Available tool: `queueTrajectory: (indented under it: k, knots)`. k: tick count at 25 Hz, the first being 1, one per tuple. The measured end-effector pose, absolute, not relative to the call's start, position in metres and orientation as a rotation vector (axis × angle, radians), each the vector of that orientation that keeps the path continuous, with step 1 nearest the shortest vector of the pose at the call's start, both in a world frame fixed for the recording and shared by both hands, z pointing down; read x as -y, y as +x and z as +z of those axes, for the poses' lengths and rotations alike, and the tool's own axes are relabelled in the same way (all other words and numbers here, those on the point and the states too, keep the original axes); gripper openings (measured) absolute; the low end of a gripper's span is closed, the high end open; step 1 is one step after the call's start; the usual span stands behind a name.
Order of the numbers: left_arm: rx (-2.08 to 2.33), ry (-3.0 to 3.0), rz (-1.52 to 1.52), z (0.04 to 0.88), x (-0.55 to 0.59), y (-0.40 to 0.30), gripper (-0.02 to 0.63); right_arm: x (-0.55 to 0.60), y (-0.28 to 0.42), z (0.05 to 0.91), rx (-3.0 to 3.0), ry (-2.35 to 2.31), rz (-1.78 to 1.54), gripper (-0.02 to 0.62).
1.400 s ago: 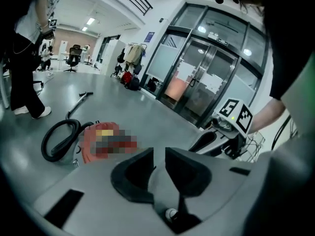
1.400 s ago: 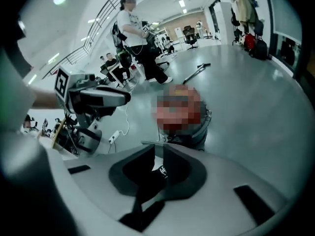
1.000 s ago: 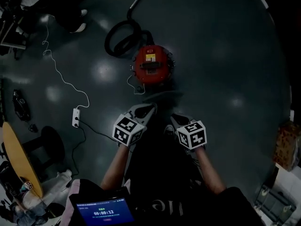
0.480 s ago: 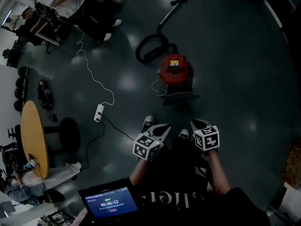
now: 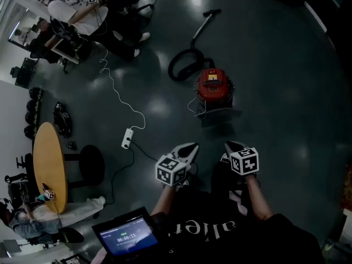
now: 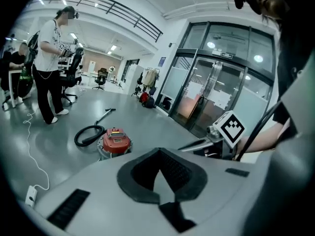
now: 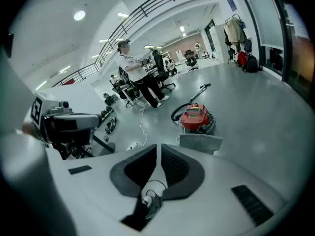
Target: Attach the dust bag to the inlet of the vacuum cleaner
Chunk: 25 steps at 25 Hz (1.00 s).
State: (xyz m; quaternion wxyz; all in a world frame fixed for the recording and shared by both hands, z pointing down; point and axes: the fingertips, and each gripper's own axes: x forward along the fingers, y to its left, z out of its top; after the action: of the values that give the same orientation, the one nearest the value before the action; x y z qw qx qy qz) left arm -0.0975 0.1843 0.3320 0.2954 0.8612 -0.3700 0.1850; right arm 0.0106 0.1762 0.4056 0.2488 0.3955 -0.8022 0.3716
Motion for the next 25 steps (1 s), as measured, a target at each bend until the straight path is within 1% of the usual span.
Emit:
queueTrajectory:
  k: [4, 8, 15, 21, 25]
  knots:
    - [1.011, 2.303, 0.445, 0.321, -0.213, -0.141, 0.005, -0.191, -0.028, 0.396, 2.205, 1.105, 1.015, 0.042]
    - [0.994, 2.324, 0.402, 0.312, -0.259, -0.196, 0.005, -0.220, -0.082, 0.384, 2.219, 1.162, 1.044, 0.043]
    - [0.871, 2.405, 0.449, 0.314, -0.348, -0.289, 0.005, -0.294, -0.169, 0.369, 2.216, 1.356, 1.041, 0.041]
    - [0.791, 2.411, 0.407, 0.323, -0.405, -0.325, 0.005, -0.373, -0.189, 0.357, 2.162, 1.486, 1.039, 0.041]
    - [0.784, 2.397, 0.353, 0.317, -0.429, -0.333, 0.005, -0.422, -0.196, 0.351, 2.130, 1.469, 1.030, 0.041]
